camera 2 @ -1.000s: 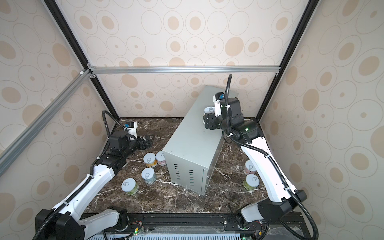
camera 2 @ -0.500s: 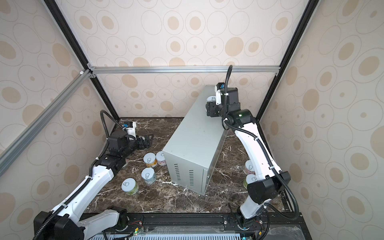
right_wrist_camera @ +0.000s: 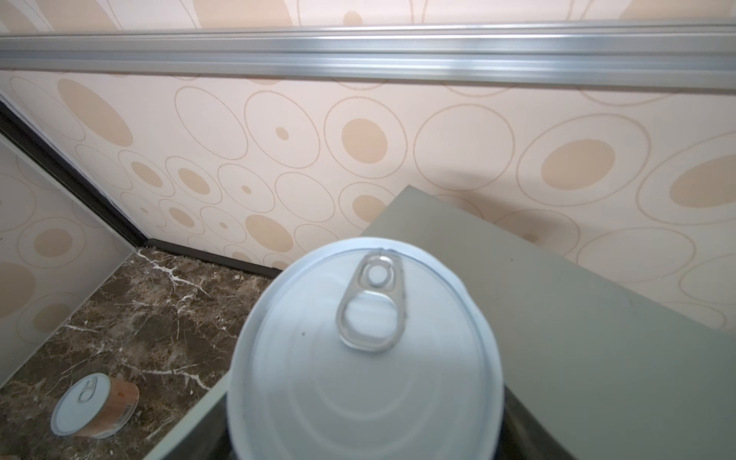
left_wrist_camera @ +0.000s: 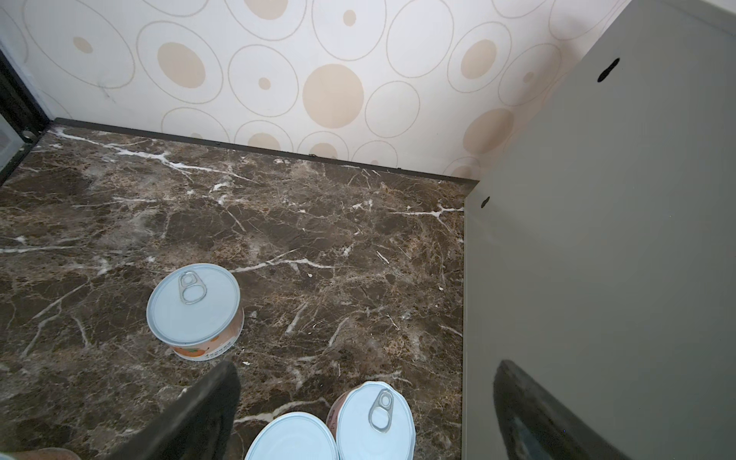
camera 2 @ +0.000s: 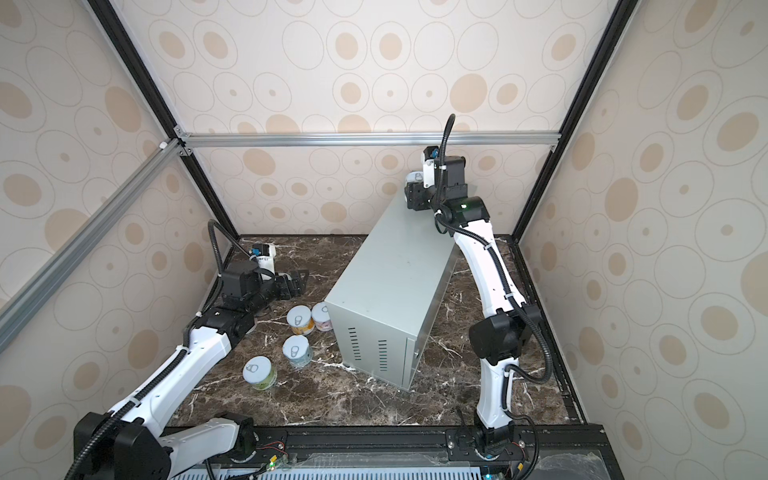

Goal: Place and organize the canned foods onto the counter
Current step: 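Move the yellow can to the cabinet's far end and set it down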

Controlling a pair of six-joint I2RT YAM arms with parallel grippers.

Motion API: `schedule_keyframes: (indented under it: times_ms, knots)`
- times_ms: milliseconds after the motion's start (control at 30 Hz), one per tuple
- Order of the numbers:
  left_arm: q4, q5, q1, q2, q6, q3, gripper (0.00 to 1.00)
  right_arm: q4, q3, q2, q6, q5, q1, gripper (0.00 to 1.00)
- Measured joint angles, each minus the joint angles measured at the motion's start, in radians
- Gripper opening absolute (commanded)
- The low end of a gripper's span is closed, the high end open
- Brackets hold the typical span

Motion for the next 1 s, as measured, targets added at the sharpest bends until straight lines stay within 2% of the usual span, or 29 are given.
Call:
schedule_keyframes:
  times_ms: [167, 333, 533, 767, 1000]
  knots:
    - [-0.001, -0.009, 0.0, 0.004, 0.003, 0.0, 0.99, -0.002, 0.043, 0.033, -0.004, -0.013, 0.0, 0.64]
    - [-0.002, -0.016, 0.0, 0.022, 0.003, 0.0, 0.99, -0.005, 0.043, 0.033, -0.007, -0.016, 0.0, 0.86]
    - [-0.003, -0.029, 0.0, 0.026, 0.003, 0.0, 0.99, -0.061, 0.022, 0.033, -0.002, -0.026, 0.0, 1.0]
    - [-0.027, -0.052, 0.0, 0.026, 0.004, 0.0, 0.99, -0.092, 0.007, -0.003, 0.002, -0.034, 0.0, 0.99]
    - [-0.058, -0.062, 0.0, 0.035, 0.003, 0.027, 0.99, -0.103, -0.116, -0.189, 0.011, -0.034, 0.0, 0.99]
